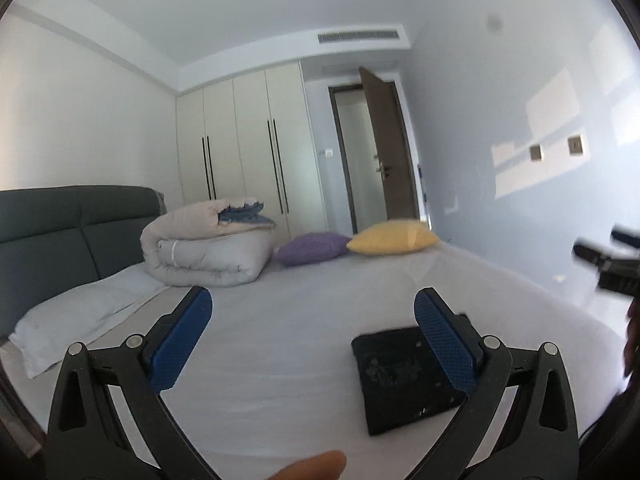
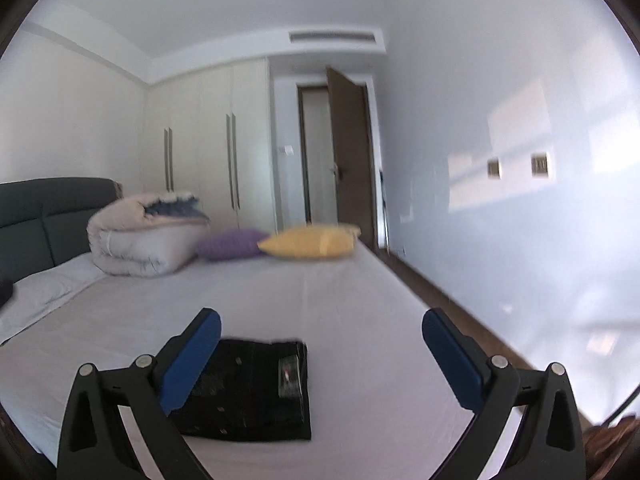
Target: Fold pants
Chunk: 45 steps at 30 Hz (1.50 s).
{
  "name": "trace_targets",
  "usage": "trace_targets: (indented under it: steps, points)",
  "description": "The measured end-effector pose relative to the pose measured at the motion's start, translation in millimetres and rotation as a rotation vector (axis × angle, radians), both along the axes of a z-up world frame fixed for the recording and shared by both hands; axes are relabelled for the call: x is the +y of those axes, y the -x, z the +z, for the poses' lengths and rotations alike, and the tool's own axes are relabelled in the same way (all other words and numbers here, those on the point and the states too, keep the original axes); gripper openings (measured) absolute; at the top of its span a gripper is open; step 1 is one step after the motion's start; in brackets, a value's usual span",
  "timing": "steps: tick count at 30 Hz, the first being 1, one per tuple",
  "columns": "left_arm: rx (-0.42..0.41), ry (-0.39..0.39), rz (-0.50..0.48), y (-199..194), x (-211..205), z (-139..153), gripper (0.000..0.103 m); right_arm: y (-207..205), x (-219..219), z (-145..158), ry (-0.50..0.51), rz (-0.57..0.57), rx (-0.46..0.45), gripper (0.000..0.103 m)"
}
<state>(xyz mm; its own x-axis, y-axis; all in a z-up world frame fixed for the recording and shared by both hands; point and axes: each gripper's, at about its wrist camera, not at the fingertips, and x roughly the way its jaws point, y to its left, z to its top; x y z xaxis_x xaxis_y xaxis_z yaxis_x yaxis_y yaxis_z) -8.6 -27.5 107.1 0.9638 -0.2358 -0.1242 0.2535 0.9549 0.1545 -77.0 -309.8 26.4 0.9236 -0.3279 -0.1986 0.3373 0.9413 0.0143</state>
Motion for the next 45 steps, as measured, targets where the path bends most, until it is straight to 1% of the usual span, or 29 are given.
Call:
trace_targets:
  steps: [2, 5, 7, 9, 10, 12, 15, 19, 21, 23, 25, 29, 32, 45]
  points:
    - [0.038, -0.008, 0.023, 0, -2, 0, 0.103, 7, 7, 11, 0.025, 0.004, -0.015, 0.103]
    - [0.131, 0.01, 0.057, -2, 1, -5, 0.103, 16, 14, 22, 0.041, 0.007, -0.014, 0.103]
    - [0.193, 0.017, 0.066, -4, -1, -14, 0.103, 18, 14, 23, 0.022, -0.004, 0.008, 0.103]
    - [0.241, 0.003, 0.064, -5, -5, -24, 0.103, 19, 15, 20, -0.016, 0.019, 0.034, 0.103]
    - [0.26, -0.004, 0.058, -7, -9, -30, 0.103, 21, 16, 18, -0.034, 0.05, 0.052, 0.103]
    - [0.319, -0.009, 0.042, -12, -15, -43, 0.103, 20, 19, 12, -0.036, 0.081, 0.092, 0.103]
    - [0.391, -0.003, 0.024, -23, -22, -64, 0.103, 11, 22, -1, -0.04, 0.071, 0.17, 0.103]
    - [0.454, -0.017, 0.014, -36, -32, -93, 0.103, 1, 21, -20, -0.121, 0.064, 0.262, 0.103]
    - [0.482, -0.022, 0.017, -38, -34, -105, 0.103, -3, 23, -30, -0.138, 0.059, 0.304, 0.103]
    - [0.511, -0.022, 0.023, -52, -34, -117, 0.103, -9, 26, -40, -0.128, 0.042, 0.355, 0.103]
    - [0.545, -0.009, 0.029, -65, -32, -127, 0.103, -12, 28, -49, -0.12, 0.039, 0.383, 0.103]
    - [0.584, -0.001, 0.055, -75, -28, -144, 0.103, -15, 28, -63, -0.133, 0.022, 0.424, 0.103]
    - [0.594, 0.005, 0.064, -80, -26, -150, 0.103, -16, 26, -70, -0.148, 0.015, 0.444, 0.103]
    - [0.632, 0.012, 0.069, -81, -20, -156, 0.103, -23, 35, -83, -0.141, 0.052, 0.496, 0.103]
